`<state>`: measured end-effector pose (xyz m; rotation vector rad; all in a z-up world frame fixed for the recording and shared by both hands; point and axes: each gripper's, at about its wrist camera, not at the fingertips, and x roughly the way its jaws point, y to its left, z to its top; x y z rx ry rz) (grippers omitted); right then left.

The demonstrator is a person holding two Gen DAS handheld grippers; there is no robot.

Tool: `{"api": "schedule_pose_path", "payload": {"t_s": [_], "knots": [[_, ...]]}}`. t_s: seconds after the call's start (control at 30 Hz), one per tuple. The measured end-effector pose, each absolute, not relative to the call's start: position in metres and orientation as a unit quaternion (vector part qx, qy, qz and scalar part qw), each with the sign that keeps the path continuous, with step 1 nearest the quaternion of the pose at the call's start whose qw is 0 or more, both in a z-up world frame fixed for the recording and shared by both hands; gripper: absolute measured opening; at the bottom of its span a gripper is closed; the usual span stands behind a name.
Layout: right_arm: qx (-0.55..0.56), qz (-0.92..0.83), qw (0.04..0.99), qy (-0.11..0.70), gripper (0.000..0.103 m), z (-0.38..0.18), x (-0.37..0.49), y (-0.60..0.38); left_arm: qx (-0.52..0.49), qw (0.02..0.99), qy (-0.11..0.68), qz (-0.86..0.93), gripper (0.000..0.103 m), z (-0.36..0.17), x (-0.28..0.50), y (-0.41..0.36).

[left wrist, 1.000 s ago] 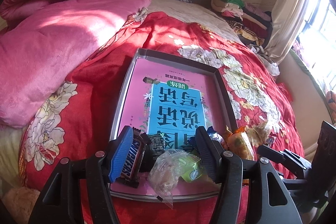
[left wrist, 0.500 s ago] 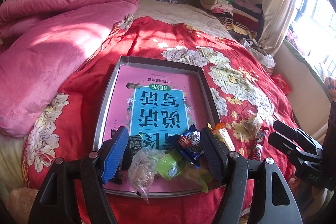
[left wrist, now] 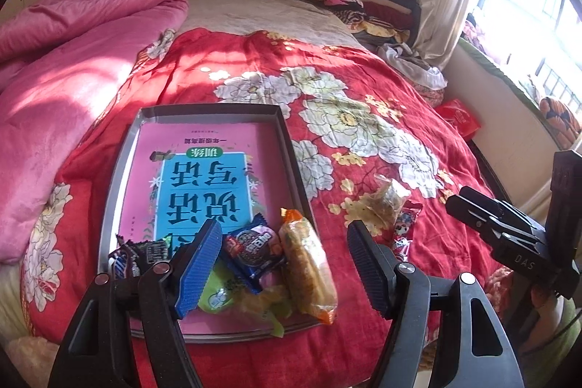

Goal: Organize snacks
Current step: 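Move both open grippers back to the remaining snacks beside the tray, then grasp the clear pastry bag with the left gripper while the right grasps the red candy pack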

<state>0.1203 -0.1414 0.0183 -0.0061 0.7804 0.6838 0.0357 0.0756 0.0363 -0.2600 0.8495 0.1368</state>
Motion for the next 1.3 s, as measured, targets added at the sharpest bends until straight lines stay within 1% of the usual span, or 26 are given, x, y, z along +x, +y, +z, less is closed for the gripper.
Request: {"api": "schedule_pose_path", "payload": {"t_s": [0.23, 0.53, 0.6, 0.73, 0.77, 0.8, 0.83, 0.87, 0.97, 1.03, 1.1, 1.2, 1.3], "knots": [[0.0, 0.292, 0.85, 0.438, 0.065, -0.018, 0.135, -0.151, -0.095, 0.893, 0.44, 0.022, 0.073, 0.024, 0.087, 0.033], [0.002, 0.295, 0.817, 0.496, 0.064, -0.058, 0.148, -0.14, -0.071, 0.856, 0.511, -0.036, 0.073, -0.018, 0.154, -0.005], [0.008, 0.299, 0.81, 0.504, 0.059, -0.064, 0.151, -0.139, -0.069, 0.851, 0.518, -0.046, 0.073, -0.024, 0.164, -0.01], [0.013, 0.309, 0.802, 0.511, 0.053, -0.071, 0.155, -0.134, -0.065, 0.846, 0.526, -0.064, 0.073, -0.031, 0.18, -0.02], [0.022, 0.312, 0.797, 0.516, 0.05, -0.075, 0.157, -0.133, -0.062, 0.844, 0.528, -0.068, 0.073, -0.033, 0.184, -0.023], [0.029, 0.313, 0.794, 0.52, 0.046, -0.078, 0.159, -0.133, -0.06, 0.844, 0.529, -0.069, 0.072, -0.035, 0.187, -0.026], [0.029, 0.311, 0.793, 0.523, 0.045, -0.08, 0.16, -0.133, -0.059, 0.843, 0.53, -0.071, 0.068, -0.037, 0.19, -0.027], [0.026, 0.309, 0.793, 0.525, 0.041, -0.082, 0.161, -0.133, -0.061, 0.841, 0.532, -0.077, 0.066, -0.04, 0.193, -0.029], [0.027, 0.312, 0.792, 0.524, 0.036, -0.084, 0.163, -0.131, -0.053, 0.834, 0.543, -0.076, 0.062, -0.05, 0.2, -0.035], [0.038, 0.316, 0.788, 0.526, 0.034, -0.085, 0.166, -0.133, -0.046, 0.832, 0.548, -0.071, 0.053, -0.057, 0.203, -0.037], [0.056, 0.318, 0.784, 0.53, 0.031, -0.086, 0.167, -0.136, -0.047, 0.832, 0.548, -0.066, 0.049, -0.062, 0.204, -0.035], [0.071, 0.318, 0.779, 0.535, 0.025, -0.088, 0.169, -0.141, -0.085, 0.833, 0.542, -0.073, 0.046, -0.062, 0.204, -0.024], [0.08, 0.322, 0.778, 0.533, 0.022, -0.086, 0.168, -0.143, -0.118, 0.836, 0.53, -0.08, 0.043, -0.056, 0.2, -0.014]]}}
